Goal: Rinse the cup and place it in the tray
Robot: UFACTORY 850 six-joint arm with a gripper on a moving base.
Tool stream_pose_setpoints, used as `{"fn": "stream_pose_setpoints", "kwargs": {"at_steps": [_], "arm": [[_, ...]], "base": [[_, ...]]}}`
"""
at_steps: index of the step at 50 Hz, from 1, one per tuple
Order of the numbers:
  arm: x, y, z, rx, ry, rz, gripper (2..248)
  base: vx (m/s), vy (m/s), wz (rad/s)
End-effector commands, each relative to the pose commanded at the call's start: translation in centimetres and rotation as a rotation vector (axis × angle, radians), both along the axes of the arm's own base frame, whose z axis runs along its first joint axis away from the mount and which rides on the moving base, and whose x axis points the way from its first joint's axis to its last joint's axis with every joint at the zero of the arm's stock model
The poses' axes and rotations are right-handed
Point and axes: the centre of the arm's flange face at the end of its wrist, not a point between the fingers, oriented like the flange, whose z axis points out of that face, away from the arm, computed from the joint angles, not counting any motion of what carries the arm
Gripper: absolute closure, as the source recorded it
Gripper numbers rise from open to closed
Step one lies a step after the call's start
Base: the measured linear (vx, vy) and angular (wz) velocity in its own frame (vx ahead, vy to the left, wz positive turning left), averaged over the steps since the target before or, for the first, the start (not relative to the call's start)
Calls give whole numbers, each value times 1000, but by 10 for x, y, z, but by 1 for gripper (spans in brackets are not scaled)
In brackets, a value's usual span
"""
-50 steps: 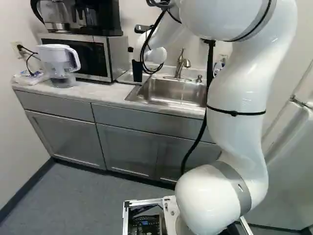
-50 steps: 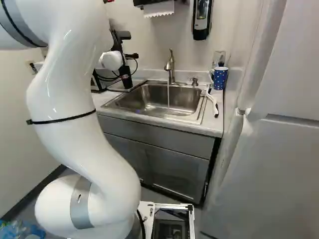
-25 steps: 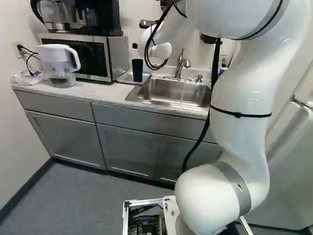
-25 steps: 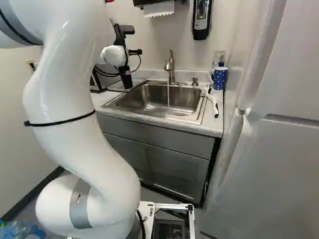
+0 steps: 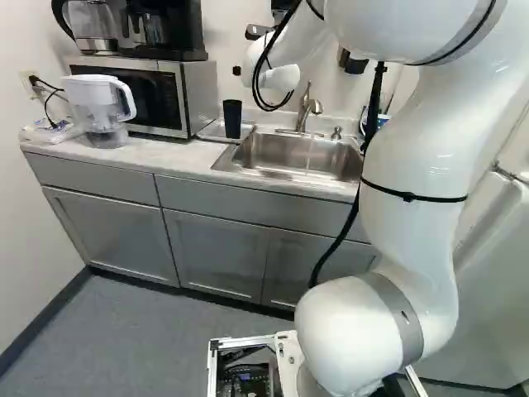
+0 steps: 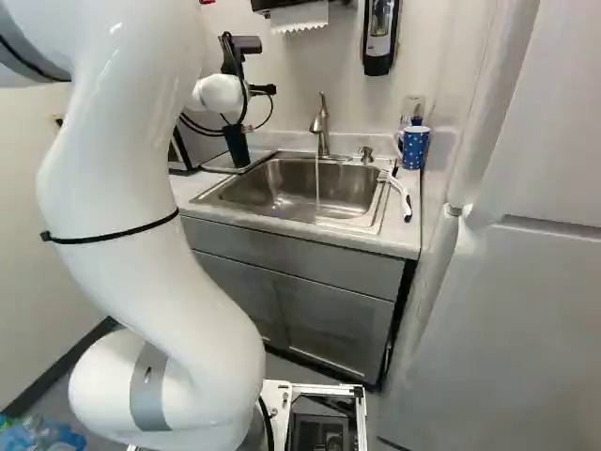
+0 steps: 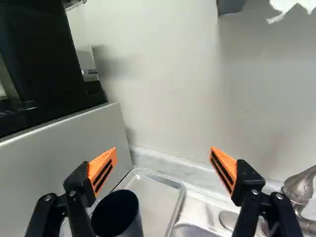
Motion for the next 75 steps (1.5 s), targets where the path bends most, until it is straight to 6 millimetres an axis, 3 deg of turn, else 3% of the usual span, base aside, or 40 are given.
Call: {"fn": "stream_pose_setpoints", "kwargs": {"at_steps": [57,75], "arm": [[-2,-87,56,1,-24,-140,3],[9,-115,52,0,3,-186,3]], "base": [[0,0,0],[0,0,0]]}}
